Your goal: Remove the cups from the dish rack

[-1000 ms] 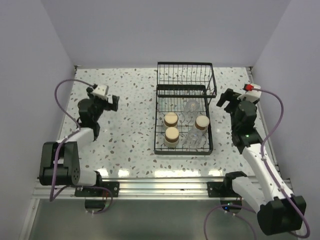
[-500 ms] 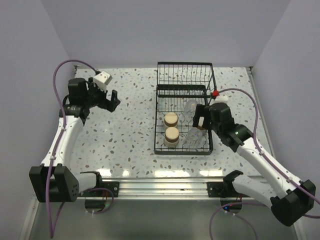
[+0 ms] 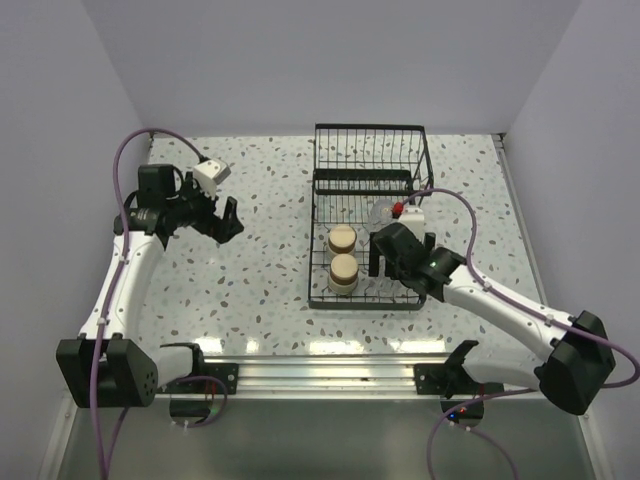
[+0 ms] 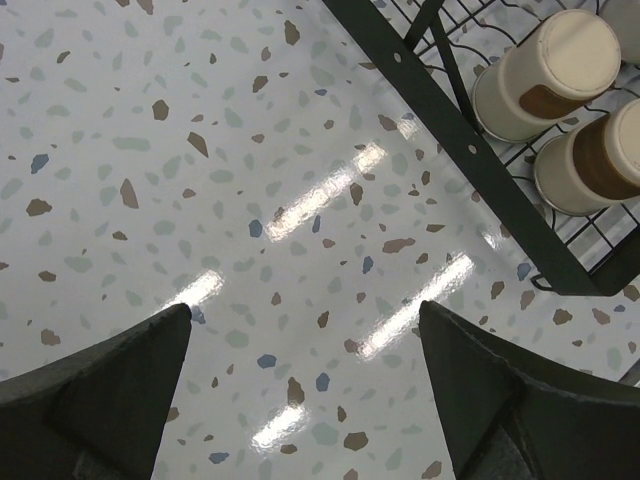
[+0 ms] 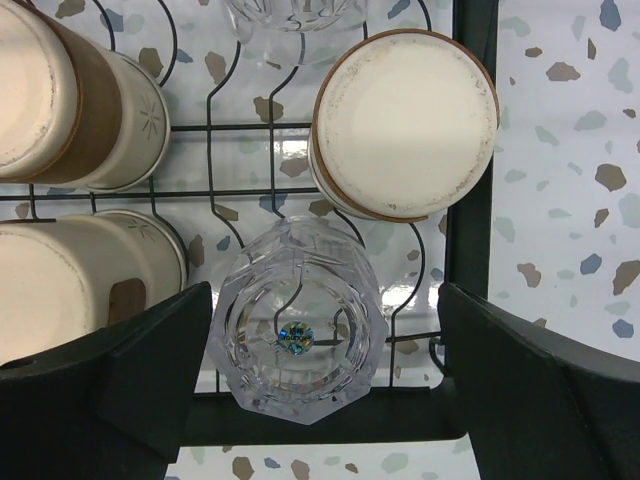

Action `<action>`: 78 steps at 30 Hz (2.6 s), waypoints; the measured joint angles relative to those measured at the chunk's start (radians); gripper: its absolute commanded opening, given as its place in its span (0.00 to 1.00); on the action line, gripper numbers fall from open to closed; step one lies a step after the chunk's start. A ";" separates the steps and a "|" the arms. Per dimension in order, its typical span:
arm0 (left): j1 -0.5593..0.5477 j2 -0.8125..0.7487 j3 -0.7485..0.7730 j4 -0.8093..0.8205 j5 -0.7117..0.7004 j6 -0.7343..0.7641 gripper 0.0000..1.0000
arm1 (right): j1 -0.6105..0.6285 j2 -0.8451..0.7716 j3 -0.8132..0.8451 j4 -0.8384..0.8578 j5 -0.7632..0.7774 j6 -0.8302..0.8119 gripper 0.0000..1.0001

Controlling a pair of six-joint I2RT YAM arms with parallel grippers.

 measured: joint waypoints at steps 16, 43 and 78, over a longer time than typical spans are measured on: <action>0.000 -0.022 0.003 -0.011 0.012 0.007 1.00 | 0.000 0.022 -0.066 0.076 -0.053 0.024 0.74; 0.000 -0.024 0.003 -0.011 0.031 0.006 1.00 | 0.000 -0.061 0.003 -0.009 -0.109 -0.053 0.00; 0.000 -0.030 0.023 -0.033 0.072 0.007 0.95 | 0.009 -0.063 0.149 0.003 -0.211 -0.073 0.00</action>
